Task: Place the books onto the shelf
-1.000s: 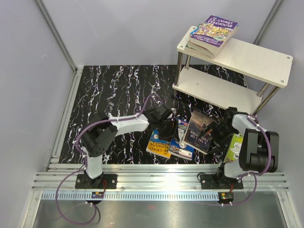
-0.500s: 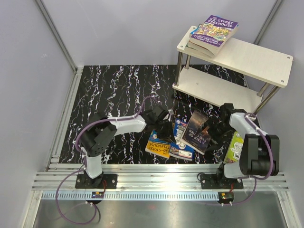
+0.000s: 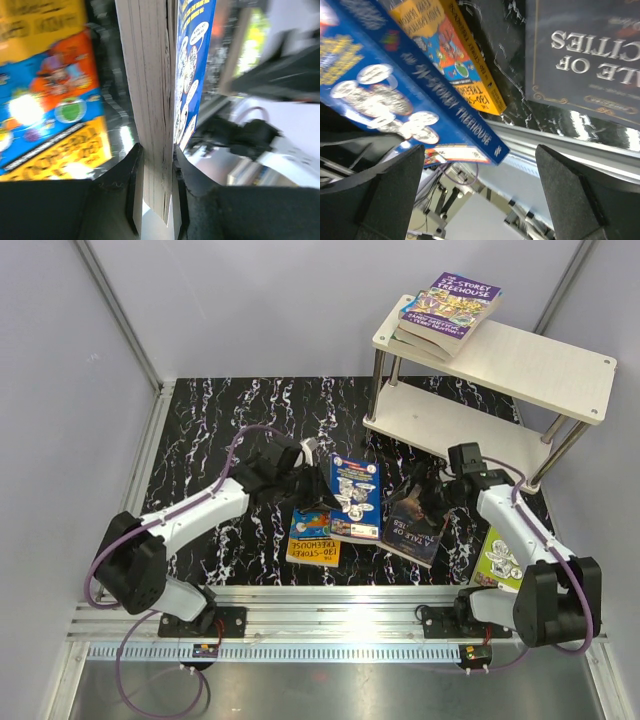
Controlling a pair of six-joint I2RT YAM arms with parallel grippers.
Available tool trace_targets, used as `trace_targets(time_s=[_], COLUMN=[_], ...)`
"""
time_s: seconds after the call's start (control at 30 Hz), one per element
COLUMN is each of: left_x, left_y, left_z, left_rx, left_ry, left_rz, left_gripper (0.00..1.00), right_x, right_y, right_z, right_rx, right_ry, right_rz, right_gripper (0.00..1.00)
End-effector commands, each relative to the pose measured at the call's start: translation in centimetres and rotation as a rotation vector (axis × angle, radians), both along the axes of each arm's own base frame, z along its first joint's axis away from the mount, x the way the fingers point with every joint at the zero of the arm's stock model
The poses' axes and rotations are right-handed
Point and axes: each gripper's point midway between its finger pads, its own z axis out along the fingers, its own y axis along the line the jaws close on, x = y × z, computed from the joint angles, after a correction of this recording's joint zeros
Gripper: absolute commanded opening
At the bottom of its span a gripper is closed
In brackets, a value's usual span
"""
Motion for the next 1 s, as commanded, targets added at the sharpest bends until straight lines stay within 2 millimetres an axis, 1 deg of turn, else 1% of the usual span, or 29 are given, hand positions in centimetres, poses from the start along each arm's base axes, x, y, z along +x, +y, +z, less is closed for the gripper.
trace_targets(time_s=[0.0,0.1,0.13,0.23,0.27,0.3,0.33,0.37,0.4,0.43,0.47,0.5,0.53,0.57,0.6,0.63,0.67,0.7,0.73,0.77,0.8,0.83,0.87,0.9,0.93,0.97], left_x=[1.1,1.1,0.9,1.0,0.8,0.7,1.1,1.0,1.2,1.5,1.6,1.9,2.1,2.3,2.5,2.7,3.1,3.6,3.2,3.3,3.3,3.0,2.9,2.8,2.1,2.0], left_y=[-2.6,-2.9,-2.9,-3.3,-3.4,-3.5,-3.8,-3.8,-4.1,-4.3,-4.4,-4.5,-4.6,-4.6,-4.5,-4.5,-4.4,-4.5,-4.0,-3.9,-3.6,-3.0,-2.6,-1.7,-0.7,0.1], left_z=[7.7,8.6,8.2,9.1,8.4,8.1,8.8,8.0,7.9,8.4,8.3,8.5,7.8,7.5,7.5,7.0,7.0,7.8,7.0,7.2,7.3,6.9,6.8,7.4,6.1,5.9], left_rx=[-0.227,-0.276,-0.28,-0.359,-0.367,-0.388,-0.434,-0.441,-0.457,-0.484,-0.489,-0.489,-0.46,-0.436,-0.389,-0.358,-0.335,-0.317,-0.27,-0.257,-0.241,-0.205,-0.187,-0.171,-0.128,-0.112], left_ry=[-0.098,-0.081,-0.065,-0.069,-0.047,-0.013,-0.039,-0.014,0.016,0.003,0.011,0.01,0.03,0.03,0.026,0.025,0.011,-0.034,-0.004,-0.026,-0.056,-0.046,-0.057,-0.1,-0.073,-0.08], left_rz=[-0.035,-0.034,-0.032,-0.023,-0.018,-0.003,0.0,0.01,0.027,0.028,0.033,0.037,0.045,0.054,0.046,0.047,0.053,0.035,0.037,0.04,0.028,0.034,0.037,0.046,0.058,0.076], left_gripper=[0.0,0.0,0.0,0.0,0.0,0.0,0.0,0.0,0.0,0.0,0.0,0.0,0.0,0.0,0.0,0.0,0.0,0.03,0.18,0.27,0.36,0.44,0.56,0.63,0.69,0.75], right_x=[0.6,0.8,0.7,0.7,0.7,0.7,0.6,0.5,0.4,0.4,0.2,0.2,0.4,0.5,0.7,0.7,0.8,1.0,1.2,1.4,1.8,2.4,2.9,3.6,4.5,5.2], right_y=[3.0,3.7,3.9,4.4,4.7,4.9,5.3,5.6,5.8,6.0,6.3,6.3,6.3,6.3,6.1,6.2,6.1,6.1,5.8,5.6,5.5,5.3,5.2,5.1,4.8,4.6], right_z=[2.2,2.5,2.8,3.7,4.2,4.6,5.0,5.5,5.6,5.8,6.2,6.5,6.8,7.3,7.6,7.8,8.0,8.4,8.1,8.2,8.8,8.9,9.2,10.5,10.9,11.2], right_rx=[0.158,0.175,0.18,0.194,0.205,0.216,0.236,0.255,0.264,0.275,0.286,0.289,0.288,0.291,0.284,0.282,0.279,0.277,0.251,0.236,0.229,0.209,0.203,0.204,0.188,0.179], right_ry=[-0.083,-0.103,-0.103,-0.118,-0.125,-0.132,-0.146,-0.143,-0.144,-0.156,-0.157,-0.165,-0.178,-0.191,-0.2,-0.203,-0.211,-0.223,-0.219,-0.227,-0.243,-0.263,-0.275,-0.312,-0.341,-0.354], right_rz=[0.018,0.024,0.029,0.04,0.038,0.036,0.048,0.04,0.041,0.042,0.039,0.036,0.029,0.022,0.01,0.007,0.003,-0.001,-0.017,-0.027,-0.036,-0.064,-0.077,-0.089,-0.113,-0.127], right_gripper=[1.0,1.0,1.0,1.0,1.0,1.0,0.98,0.97,0.95,0.89,0.85,0.76,0.58,0.44,0.33,0.12,0.02,0.0,0.0,0.0,0.0,0.0,0.0,0.0,0.0,0.0])
